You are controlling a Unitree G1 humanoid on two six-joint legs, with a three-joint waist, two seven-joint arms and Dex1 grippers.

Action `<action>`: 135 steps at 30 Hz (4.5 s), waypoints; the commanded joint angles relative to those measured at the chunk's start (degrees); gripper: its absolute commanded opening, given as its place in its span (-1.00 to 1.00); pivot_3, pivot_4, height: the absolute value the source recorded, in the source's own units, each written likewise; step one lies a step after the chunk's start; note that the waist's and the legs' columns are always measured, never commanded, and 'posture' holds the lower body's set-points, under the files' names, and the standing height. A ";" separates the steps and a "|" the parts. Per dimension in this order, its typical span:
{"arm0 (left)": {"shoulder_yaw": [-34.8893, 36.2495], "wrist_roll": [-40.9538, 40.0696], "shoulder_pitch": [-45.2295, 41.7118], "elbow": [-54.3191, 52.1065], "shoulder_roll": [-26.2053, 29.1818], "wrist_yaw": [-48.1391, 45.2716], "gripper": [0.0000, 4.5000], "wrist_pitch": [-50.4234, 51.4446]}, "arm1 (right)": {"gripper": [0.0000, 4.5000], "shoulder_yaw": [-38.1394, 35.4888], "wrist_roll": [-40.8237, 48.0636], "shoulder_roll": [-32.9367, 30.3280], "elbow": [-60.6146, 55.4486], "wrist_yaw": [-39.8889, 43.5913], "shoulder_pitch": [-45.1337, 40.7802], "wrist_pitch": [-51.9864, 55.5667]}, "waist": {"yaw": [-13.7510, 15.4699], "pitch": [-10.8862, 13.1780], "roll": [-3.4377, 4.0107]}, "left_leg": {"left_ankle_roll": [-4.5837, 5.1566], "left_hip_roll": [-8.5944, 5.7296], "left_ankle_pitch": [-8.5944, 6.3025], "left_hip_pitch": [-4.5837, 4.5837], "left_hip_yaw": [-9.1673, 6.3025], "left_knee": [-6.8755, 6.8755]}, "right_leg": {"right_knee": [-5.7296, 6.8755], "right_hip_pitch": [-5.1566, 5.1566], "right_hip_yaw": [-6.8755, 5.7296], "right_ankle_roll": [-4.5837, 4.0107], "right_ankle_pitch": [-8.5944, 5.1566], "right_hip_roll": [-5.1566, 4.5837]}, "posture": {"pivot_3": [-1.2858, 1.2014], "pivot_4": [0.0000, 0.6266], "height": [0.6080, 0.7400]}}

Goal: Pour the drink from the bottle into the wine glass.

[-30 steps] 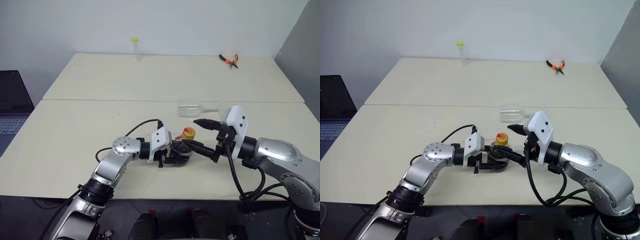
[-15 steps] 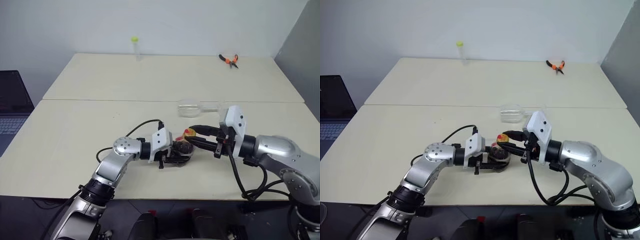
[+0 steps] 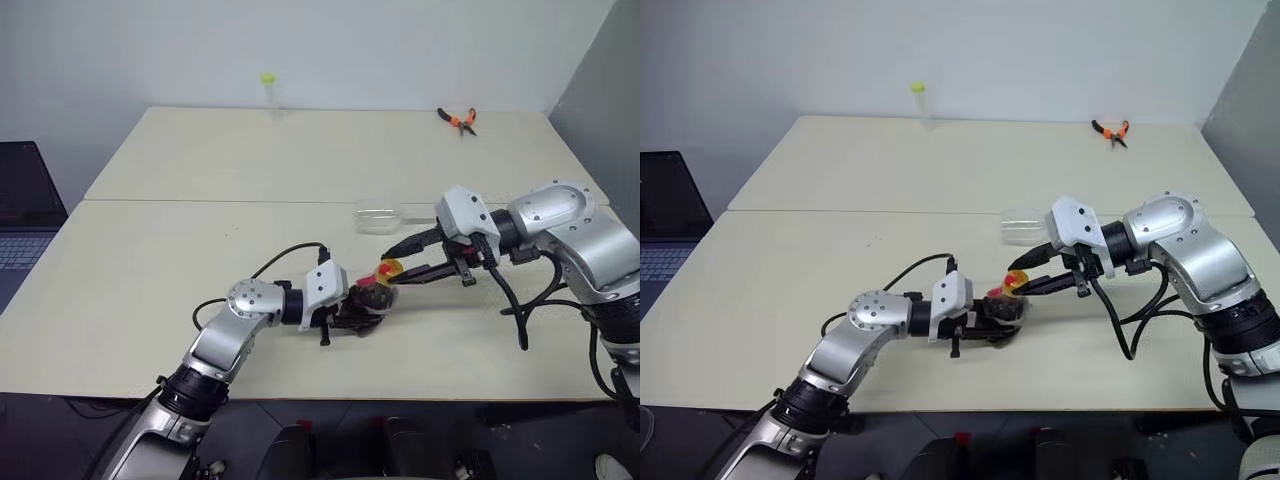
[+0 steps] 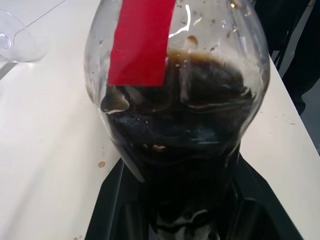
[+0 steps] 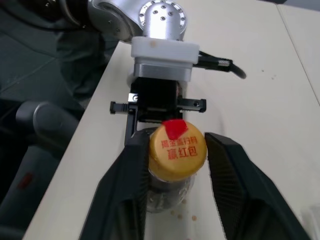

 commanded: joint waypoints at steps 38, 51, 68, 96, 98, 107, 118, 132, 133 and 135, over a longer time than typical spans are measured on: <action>0.20 0.27 -2.17 4.04 -0.40 -0.88 -0.60 -3.71 | -0.44 -17.27 13.42 15.08 -35.88 -48.92 28.87 21.35 | -0.07 0.00 0.02 | 0.01 -0.05 0.00 0.02 0.03 0.00 | 0.06 0.01 -0.01 0.03 -0.02 0.14 | 0.03 -0.52 1.00; -1.37 0.23 -1.18 1.52 -0.22 -1.32 -0.60 -3.32 | -0.44 -7.36 5.29 -4.20 -1.48 -7.28 7.19 9.56 | -0.20 0.03 0.04 | 0.03 -0.04 -0.01 0.09 0.17 -0.02 | 0.02 0.05 0.04 0.03 -0.02 0.16 | 0.03 -0.52 1.00; -0.97 -0.30 0.41 0.23 -0.03 0.30 -0.61 -2.31 | 0.50 -22.24 15.12 5.72 -27.29 -30.96 19.29 18.88 | -0.03 0.03 0.04 | 0.02 -0.01 -0.01 0.02 0.01 0.00 | 0.06 0.02 -0.01 0.03 -0.02 0.13 | 0.03 -0.52 1.00; 1.05 0.29 -2.22 4.79 -1.17 2.13 -0.63 -5.10 | 0.50 -32.15 31.83 5.89 -33.19 -39.39 32.85 23.64 | -0.07 0.03 0.04 | 0.04 -0.01 -0.01 0.05 0.07 -0.02 | 0.05 0.04 0.02 0.03 -0.02 0.17 | 0.03 -0.52 1.00; 1.19 0.44 -2.42 5.17 -1.45 2.60 -0.63 -5.38 | 0.50 -30.88 31.80 6.56 -33.47 -41.70 31.20 22.88 | -0.15 0.03 0.04 | 0.04 -0.01 -0.01 0.06 0.08 -0.02 | 0.06 0.04 0.03 0.03 -0.02 0.18 | 0.03 -0.52 1.00; 1.11 0.98 -3.33 6.71 -2.63 3.76 -0.64 -6.59 | 0.50 -18.08 15.16 11.67 -31.82 -50.66 24.40 16.85 | -0.15 0.03 0.04 | 0.03 -0.02 -0.01 0.04 0.07 0.00 | 0.05 0.02 0.02 0.04 -0.02 0.17 | 0.03 -0.52 1.00; 0.95 1.13 -3.35 7.22 -3.13 4.02 -0.64 -7.22 | 0.50 -19.66 7.99 10.26 -28.46 -47.44 30.11 12.36 | -0.08 0.02 0.04 | 0.02 -0.02 -0.01 0.04 0.08 0.00 | 0.06 0.03 0.03 0.03 -0.02 0.17 | 0.03 -0.52 1.00; 1.03 1.33 -2.96 7.08 -3.15 3.78 -0.65 -7.29 | 0.50 -32.89 21.69 4.13 -28.47 -37.27 39.89 16.50 | -0.08 0.03 0.04 | 0.03 -0.02 -0.01 0.07 0.13 -0.01 | 0.06 0.05 0.06 0.04 -0.02 0.18 | 0.03 -0.52 1.00; 1.03 1.35 -2.95 7.07 -3.13 3.74 -0.65 -7.30 | 0.50 -32.50 22.70 4.43 -29.18 -38.26 38.89 16.83 | -0.10 0.03 0.04 | 0.03 0.00 -0.01 0.08 0.13 -0.03 | 0.07 0.05 0.06 0.04 -0.02 0.20 | 0.03 -0.52 1.00; 1.03 1.42 -2.95 7.08 -3.14 3.69 -0.65 -7.32 | 0.50 -30.94 23.08 5.47 -30.37 -40.70 36.16 16.81 | -0.15 0.03 0.04 | 0.03 0.00 -0.01 0.08 0.12 -0.03 | 0.07 0.05 0.06 0.04 -0.02 0.21 | 0.03 -0.52 1.00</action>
